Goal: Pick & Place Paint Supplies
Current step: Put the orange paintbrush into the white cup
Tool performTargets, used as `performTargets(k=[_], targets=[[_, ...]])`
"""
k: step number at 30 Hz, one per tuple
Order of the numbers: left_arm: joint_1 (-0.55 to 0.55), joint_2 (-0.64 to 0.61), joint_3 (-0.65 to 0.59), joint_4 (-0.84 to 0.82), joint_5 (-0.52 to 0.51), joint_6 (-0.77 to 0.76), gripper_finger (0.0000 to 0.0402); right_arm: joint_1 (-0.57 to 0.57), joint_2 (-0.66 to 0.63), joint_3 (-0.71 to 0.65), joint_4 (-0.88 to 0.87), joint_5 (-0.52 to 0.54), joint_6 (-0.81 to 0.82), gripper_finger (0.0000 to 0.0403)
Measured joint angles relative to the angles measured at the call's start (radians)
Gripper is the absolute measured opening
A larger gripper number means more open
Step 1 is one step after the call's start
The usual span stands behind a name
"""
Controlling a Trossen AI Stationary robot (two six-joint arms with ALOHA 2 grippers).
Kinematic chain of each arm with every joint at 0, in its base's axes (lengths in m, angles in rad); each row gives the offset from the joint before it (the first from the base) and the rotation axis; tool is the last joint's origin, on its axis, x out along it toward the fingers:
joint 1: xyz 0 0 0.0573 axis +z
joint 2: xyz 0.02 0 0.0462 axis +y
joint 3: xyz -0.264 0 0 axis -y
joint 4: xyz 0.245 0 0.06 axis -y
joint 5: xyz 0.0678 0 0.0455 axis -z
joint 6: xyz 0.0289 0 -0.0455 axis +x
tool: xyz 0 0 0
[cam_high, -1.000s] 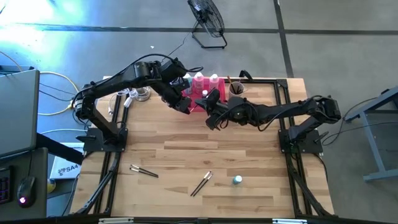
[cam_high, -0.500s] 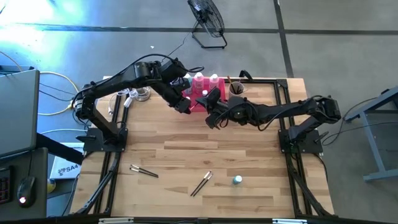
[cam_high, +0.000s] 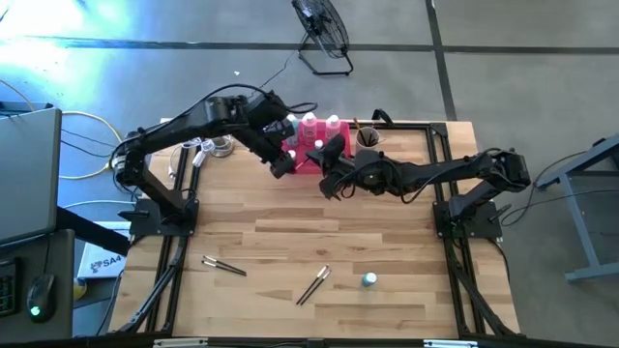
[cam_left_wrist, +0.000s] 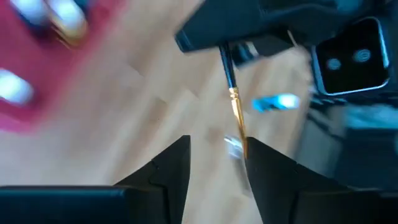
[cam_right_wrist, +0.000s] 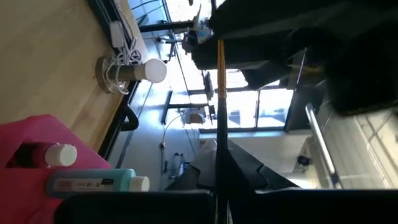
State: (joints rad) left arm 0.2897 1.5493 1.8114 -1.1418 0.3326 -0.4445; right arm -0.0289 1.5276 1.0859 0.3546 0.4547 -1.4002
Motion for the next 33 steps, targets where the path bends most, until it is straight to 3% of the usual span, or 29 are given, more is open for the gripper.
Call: performTargets(k=[5, 10, 13, 17, 27, 33], targets=[[-0.084, -0.111, 0.000, 0.067, -0.305, 0.152, 0.0148, 0.000, 0.000, 0.000, 0.031, 0.016, 0.090, 0.0004], [-0.178, -0.233, -0.014, 0.105, -0.536, 0.189, 0.0148, -0.001, -0.019, 0.000, 0.118, 0.046, 0.286, 0.0004], [-0.213, -0.319, -0.061, 0.109, -0.623, 0.195, 0.0148, -0.012, -0.064, 0.000, 0.155, 0.058, 0.429, 0.0004], [-0.239, -0.440, -0.206, 0.185, -0.664, 0.206, 0.0148, -0.046, -0.147, 0.001, 0.140, 0.088, 0.587, 0.0004], [-0.238, -0.793, -0.784, 0.667, -0.657, 0.257, 0.0148, -0.125, -0.332, -0.011, -0.084, 0.075, 1.033, 0.0004], [-0.238, -0.972, -0.989, 0.743, -0.667, 0.216, 0.0148, -0.172, -0.390, -0.108, -0.102, 0.008, 1.282, 0.0004]])
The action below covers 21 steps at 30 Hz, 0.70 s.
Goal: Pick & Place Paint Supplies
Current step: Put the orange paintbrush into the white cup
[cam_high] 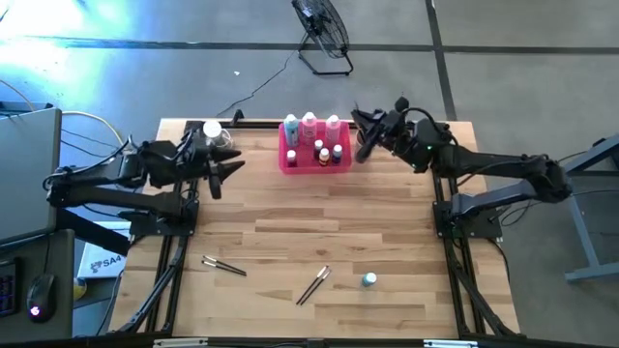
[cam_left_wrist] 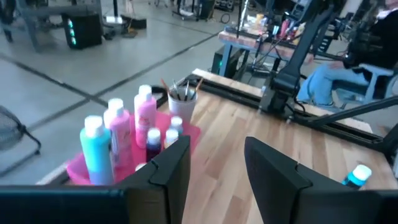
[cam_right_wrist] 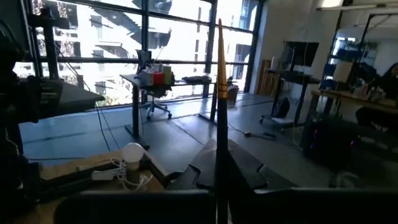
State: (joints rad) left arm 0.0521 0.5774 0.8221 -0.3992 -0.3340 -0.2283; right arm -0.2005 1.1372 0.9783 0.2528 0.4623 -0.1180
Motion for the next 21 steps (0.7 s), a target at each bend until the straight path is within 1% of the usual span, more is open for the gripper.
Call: performTargets(k=[4, 8, 11, 15, 17, 21], targets=[[0.000, -0.077, -0.050, 0.004, 0.001, -0.065, 0.0148, -0.028, -0.016, -0.093, 0.056, 0.005, 0.109, 0.0004], [0.000, -0.115, -0.054, 0.005, 0.002, -0.065, 0.0148, -0.060, -0.019, -0.212, 0.207, 0.015, 0.184, 0.0004], [0.000, -0.124, -0.054, 0.006, 0.002, -0.065, 0.0148, -0.082, -0.018, -0.314, 0.336, 0.080, 0.227, 0.0004], [0.000, -0.124, -0.054, -0.004, 0.004, -0.065, 0.0148, -0.102, -0.018, -0.444, 0.495, 0.244, 0.230, 0.0004], [0.000, -0.121, -0.054, -0.005, 0.004, -0.065, 0.0148, -0.118, -0.018, -0.486, 0.538, 0.265, 0.235, 0.0004], [0.000, -0.110, -0.054, -0.008, 0.002, -0.065, 0.0148, -0.151, 0.000, -0.516, 0.554, 0.263, 0.289, 0.0004]])
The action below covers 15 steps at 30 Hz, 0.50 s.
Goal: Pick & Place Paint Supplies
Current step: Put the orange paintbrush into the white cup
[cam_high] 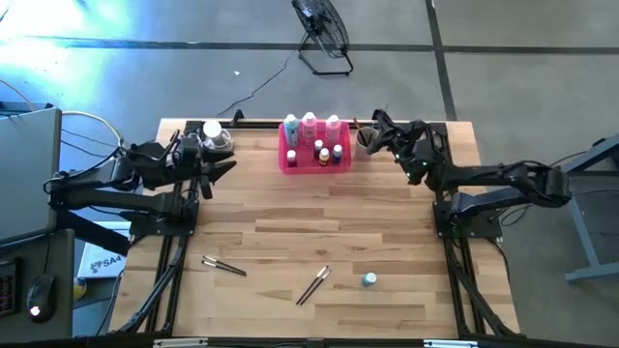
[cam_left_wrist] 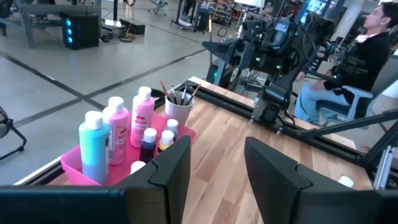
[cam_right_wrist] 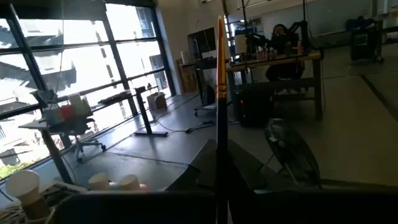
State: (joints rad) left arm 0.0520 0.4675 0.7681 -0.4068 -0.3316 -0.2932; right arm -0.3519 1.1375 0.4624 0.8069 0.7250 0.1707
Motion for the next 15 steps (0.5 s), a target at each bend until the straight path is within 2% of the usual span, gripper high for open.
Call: performTargets(k=[6, 15], targets=[[0.000, 0.008, 0.000, 0.001, -0.001, 0.000, 0.0148, -0.048, 0.109, 0.001, 0.132, -0.054, -0.007, 0.0004], [0.000, 0.015, 0.000, 0.002, 0.006, -0.011, 0.0148, -0.115, 0.267, 0.021, 0.189, -0.065, 0.006, 0.0004]])
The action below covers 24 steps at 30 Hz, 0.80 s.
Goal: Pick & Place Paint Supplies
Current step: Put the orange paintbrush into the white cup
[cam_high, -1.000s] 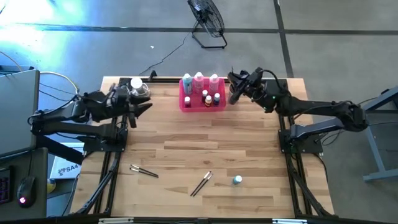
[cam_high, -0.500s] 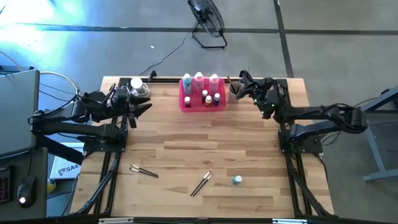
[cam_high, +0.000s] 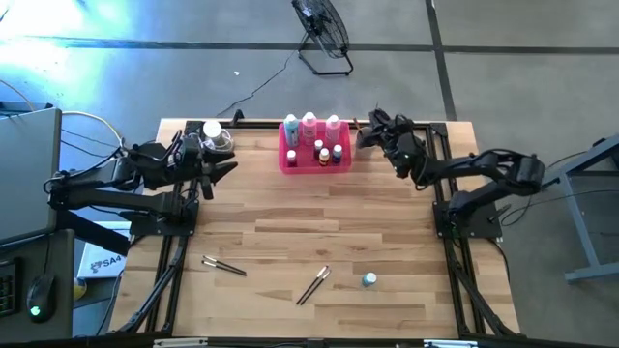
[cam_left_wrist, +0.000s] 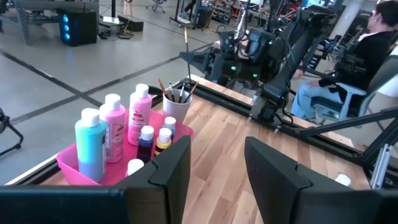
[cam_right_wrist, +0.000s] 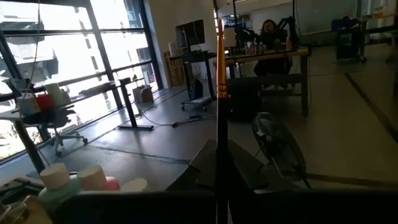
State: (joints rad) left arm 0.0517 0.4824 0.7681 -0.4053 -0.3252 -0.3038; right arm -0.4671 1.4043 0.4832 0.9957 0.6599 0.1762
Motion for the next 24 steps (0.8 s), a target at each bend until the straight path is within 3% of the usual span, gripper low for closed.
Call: performTargets(k=[13, 24], targets=[[0.000, 0.000, 0.000, 0.000, -0.001, -0.016, 0.0148, -0.049, 0.175, 0.077, 0.020, 0.014, -0.023, 0.0004], [0.000, 0.000, 0.000, 0.000, -0.001, -0.016, 0.0148, -0.050, 0.187, 0.079, 0.010, 0.043, -0.076, 0.0008]])
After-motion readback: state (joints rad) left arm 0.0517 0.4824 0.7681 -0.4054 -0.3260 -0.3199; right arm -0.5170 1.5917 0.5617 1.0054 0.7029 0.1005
